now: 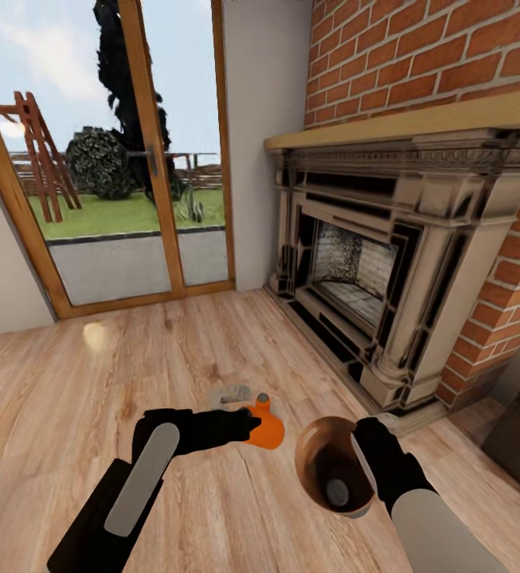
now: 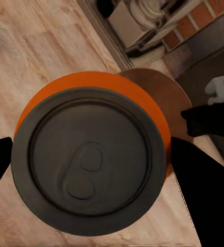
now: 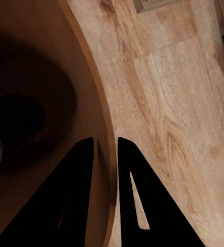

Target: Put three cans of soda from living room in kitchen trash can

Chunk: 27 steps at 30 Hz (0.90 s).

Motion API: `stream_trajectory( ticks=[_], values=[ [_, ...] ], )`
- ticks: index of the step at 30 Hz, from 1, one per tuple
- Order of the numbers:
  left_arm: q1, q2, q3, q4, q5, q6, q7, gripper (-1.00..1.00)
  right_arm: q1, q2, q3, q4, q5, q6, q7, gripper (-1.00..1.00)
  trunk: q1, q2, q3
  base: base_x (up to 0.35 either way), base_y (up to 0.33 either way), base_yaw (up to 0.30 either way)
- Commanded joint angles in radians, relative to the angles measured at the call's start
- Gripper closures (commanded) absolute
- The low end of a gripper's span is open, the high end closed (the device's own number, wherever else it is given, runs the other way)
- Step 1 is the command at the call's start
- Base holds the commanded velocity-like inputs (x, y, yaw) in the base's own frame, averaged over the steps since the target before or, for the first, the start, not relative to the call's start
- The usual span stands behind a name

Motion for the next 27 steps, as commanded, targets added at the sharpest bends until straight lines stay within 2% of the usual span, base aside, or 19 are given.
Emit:
stream_trajectory(
  ticks=[1,4,9,18,25,27],
  values=[
    [0.000,-0.002,-0.012,0.000,-0.007,0.001,0.001,1.00,0.000,0.001,0.000,0.000,0.011,0.001,0.004,1.00,-0.004,0.007,0.003,0.000,0.000,0.000],
    [0.000,-0.021,-0.068,0.001,-0.008,0.001,0.001,1.00,0.000,0.004,0.000,0.002,0.011,0.001,0.004,1.00,-0.015,0.028,0.013,0.000,0.000,0.000],
    [0.000,-0.044,-0.110,0.002,-0.010,0.001,0.002,1.00,0.000,0.005,0.000,0.003,0.011,0.001,0.004,1.00,-0.035,0.063,0.028,0.000,0.000,0.000],
    [0.000,-0.053,-0.129,0.003,-0.011,0.001,0.002,1.00,0.000,0.007,0.000,0.003,0.011,0.001,0.004,1.00,-0.069,0.126,0.057,0.000,0.000,0.000],
    [0.001,-0.058,-0.141,0.011,-0.015,0.001,0.004,1.00,0.000,0.023,0.001,0.003,0.012,0.001,0.004,1.00,-0.096,0.175,0.079,0.000,0.000,0.000],
    [0.001,-0.059,-0.142,0.012,-0.016,0.001,0.007,1.00,0.000,0.025,0.001,0.003,0.013,0.001,0.004,1.00,-0.096,0.175,0.079,0.000,0.000,0.000]
  ],
)
